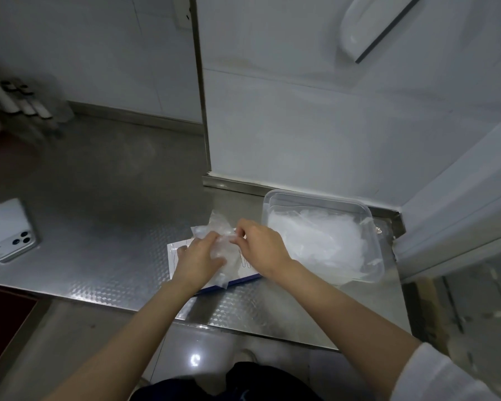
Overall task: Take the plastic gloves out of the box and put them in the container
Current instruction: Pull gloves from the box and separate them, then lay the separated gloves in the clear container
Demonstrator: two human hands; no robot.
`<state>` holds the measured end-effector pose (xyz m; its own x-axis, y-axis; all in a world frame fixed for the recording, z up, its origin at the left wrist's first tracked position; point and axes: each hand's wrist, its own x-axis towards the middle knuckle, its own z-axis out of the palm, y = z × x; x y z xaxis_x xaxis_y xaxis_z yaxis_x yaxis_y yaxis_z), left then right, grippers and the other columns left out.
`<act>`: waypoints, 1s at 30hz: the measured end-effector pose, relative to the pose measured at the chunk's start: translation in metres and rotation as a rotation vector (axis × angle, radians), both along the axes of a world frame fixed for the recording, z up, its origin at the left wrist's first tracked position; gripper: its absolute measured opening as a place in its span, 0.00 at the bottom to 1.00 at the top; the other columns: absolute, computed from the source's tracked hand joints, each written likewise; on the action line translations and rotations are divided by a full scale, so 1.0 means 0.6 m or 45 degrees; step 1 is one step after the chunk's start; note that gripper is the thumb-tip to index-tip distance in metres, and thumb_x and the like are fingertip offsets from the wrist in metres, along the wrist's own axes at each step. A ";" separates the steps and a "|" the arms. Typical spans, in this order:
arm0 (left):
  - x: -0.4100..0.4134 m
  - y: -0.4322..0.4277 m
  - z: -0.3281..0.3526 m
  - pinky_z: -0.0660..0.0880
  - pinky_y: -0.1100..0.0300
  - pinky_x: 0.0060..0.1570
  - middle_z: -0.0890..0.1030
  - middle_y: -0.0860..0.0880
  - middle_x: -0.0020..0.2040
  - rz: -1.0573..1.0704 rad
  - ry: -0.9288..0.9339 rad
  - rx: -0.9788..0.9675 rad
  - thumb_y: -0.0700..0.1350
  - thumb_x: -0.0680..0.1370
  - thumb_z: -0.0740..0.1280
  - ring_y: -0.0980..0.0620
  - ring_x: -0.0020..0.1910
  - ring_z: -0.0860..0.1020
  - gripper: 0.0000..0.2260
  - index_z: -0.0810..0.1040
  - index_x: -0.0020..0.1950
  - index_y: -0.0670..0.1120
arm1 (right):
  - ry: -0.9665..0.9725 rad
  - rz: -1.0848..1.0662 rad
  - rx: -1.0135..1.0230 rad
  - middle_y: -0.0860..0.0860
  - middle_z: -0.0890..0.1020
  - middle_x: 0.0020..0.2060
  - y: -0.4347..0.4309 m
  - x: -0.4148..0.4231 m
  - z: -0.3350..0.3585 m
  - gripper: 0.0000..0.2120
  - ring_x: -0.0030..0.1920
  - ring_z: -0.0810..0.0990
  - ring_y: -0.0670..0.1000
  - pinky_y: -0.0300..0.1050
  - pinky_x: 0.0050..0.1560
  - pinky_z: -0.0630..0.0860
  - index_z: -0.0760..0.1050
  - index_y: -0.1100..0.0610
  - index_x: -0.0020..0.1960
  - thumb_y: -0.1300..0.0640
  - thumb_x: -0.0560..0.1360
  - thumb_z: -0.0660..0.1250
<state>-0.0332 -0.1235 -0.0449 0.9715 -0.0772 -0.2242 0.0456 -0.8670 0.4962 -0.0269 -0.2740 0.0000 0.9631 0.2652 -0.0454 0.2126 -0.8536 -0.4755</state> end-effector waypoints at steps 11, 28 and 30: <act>0.012 -0.006 -0.015 0.63 0.51 0.59 0.79 0.48 0.54 0.016 0.190 0.216 0.44 0.76 0.62 0.46 0.57 0.75 0.14 0.68 0.60 0.49 | -0.151 -0.353 0.403 0.52 0.79 0.34 -0.050 0.031 0.050 0.09 0.37 0.79 0.54 0.51 0.38 0.75 0.66 0.56 0.43 0.53 0.80 0.60; 0.095 -0.061 0.191 0.64 0.67 0.62 0.69 0.57 0.65 -0.328 -0.143 -0.509 0.46 0.70 0.75 0.61 0.65 0.67 0.30 0.67 0.69 0.50 | -0.213 0.164 0.209 0.48 0.78 0.43 -0.124 0.050 0.145 0.04 0.43 0.76 0.48 0.46 0.48 0.73 0.77 0.55 0.48 0.59 0.78 0.64; 0.101 -0.065 0.195 0.72 0.59 0.45 0.80 0.53 0.46 -0.356 -0.208 -0.462 0.46 0.72 0.74 0.59 0.46 0.76 0.08 0.78 0.47 0.46 | -0.149 0.170 0.436 0.50 0.78 0.46 -0.124 0.049 0.145 0.05 0.45 0.77 0.46 0.40 0.50 0.74 0.77 0.55 0.49 0.63 0.76 0.65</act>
<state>0.0274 -0.1626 0.0724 0.9227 -0.3851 0.0191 -0.2679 -0.6046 0.7501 0.0025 -0.3486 0.0867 0.9126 0.3693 0.1756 0.3807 -0.6107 -0.6943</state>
